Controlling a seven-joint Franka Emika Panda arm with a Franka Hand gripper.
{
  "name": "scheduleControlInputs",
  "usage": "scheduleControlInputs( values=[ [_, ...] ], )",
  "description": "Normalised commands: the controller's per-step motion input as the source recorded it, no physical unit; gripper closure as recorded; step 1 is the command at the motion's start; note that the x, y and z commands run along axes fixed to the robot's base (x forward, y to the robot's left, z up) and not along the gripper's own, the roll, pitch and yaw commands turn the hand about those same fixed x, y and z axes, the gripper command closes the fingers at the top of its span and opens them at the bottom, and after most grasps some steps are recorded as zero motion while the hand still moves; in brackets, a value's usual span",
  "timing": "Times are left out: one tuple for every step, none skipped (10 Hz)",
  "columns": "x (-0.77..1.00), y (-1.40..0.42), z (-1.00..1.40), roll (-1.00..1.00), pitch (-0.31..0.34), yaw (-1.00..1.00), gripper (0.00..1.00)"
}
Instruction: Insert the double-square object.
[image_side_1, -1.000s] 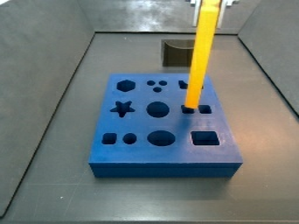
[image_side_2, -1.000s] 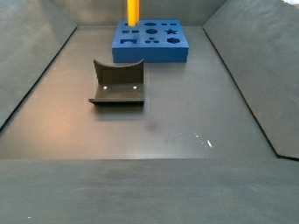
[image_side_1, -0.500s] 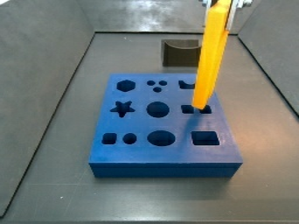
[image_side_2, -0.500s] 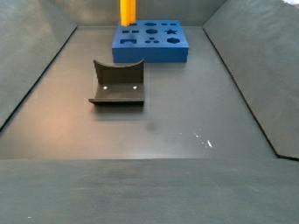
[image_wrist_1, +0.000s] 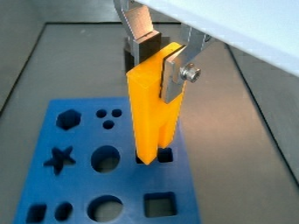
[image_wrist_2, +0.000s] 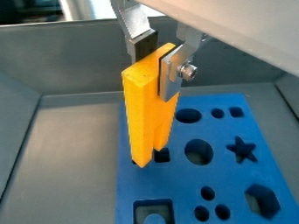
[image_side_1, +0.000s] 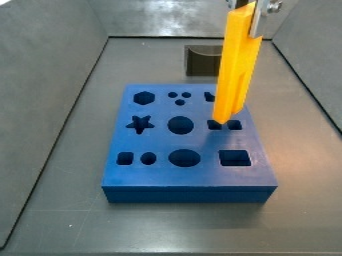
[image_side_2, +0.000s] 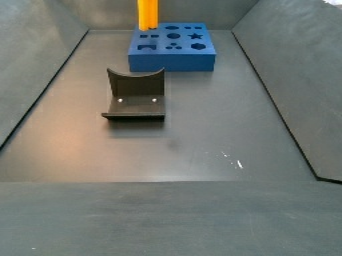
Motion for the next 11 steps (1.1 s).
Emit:
scheduleControlInputs(
  values=[
    [0.00, 0.00, 0.00, 0.08, 0.299, -0.69, 1.00],
    [0.00, 0.00, 0.00, 0.08, 0.247, -0.72, 1.00],
    [0.03, -0.01, 0.00, 0.06, 0.131, -0.77, 1.00],
    [0.19, -0.04, 0.00, 0.02, 0.021, -0.78, 1.00],
    [0.26, -0.07, -0.03, 0.00, 0.000, -0.79, 1.00],
    [0.24, -0.06, -0.05, 0.00, 0.000, -0.80, 1.00],
    [0.18, -0.04, -0.12, 0.00, 0.000, -0.83, 1.00],
    [0.11, 0.00, -0.20, 0.04, 0.014, -0.86, 1.00],
    [0.02, 0.00, -0.22, 0.05, 0.039, -0.89, 1.00],
    [0.00, 0.00, -0.21, 0.05, 0.096, -0.89, 1.00],
    [0.00, 0.00, -0.17, 0.04, 0.107, -0.87, 1.00]
  ],
)
